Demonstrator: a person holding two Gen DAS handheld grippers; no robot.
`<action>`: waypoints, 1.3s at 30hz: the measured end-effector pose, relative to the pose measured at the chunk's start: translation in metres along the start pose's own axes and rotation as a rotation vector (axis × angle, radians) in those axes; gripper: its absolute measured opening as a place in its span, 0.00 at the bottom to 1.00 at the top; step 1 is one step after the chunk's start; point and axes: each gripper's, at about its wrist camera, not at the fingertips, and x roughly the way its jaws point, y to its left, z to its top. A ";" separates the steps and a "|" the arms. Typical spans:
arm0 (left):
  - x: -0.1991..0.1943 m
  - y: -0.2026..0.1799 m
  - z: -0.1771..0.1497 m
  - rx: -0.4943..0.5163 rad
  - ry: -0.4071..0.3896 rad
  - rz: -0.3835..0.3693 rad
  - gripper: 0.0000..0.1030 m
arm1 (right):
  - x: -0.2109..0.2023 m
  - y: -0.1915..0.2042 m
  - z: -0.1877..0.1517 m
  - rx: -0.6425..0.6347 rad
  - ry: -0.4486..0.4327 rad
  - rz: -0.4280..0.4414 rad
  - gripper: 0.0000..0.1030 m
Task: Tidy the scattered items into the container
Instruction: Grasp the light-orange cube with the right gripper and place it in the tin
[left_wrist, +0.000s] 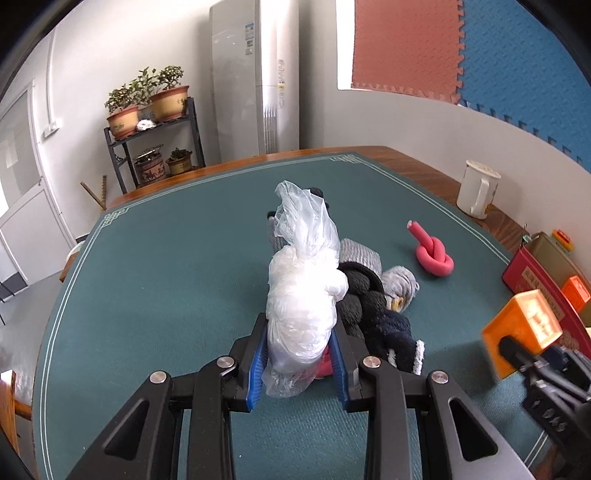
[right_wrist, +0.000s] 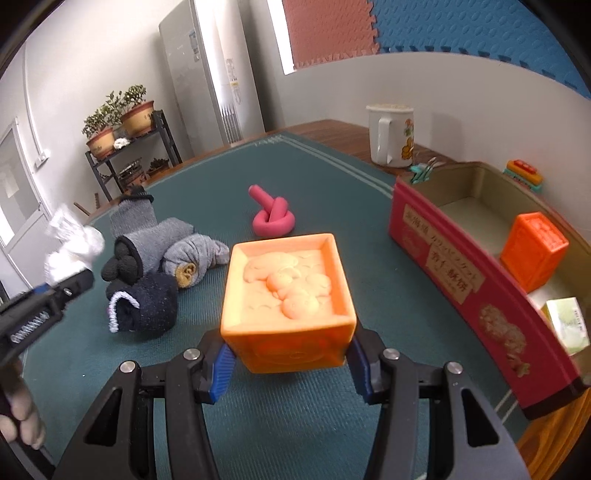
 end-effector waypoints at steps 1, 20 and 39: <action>0.002 0.000 -0.001 -0.001 0.007 -0.002 0.31 | -0.005 -0.003 0.001 0.003 -0.013 -0.003 0.55; -0.002 -0.024 -0.006 0.013 0.026 -0.042 0.31 | -0.092 -0.146 0.021 0.204 -0.202 -0.326 0.55; -0.004 -0.099 0.002 0.094 0.047 -0.093 0.31 | -0.096 -0.185 0.010 0.256 -0.279 -0.336 0.63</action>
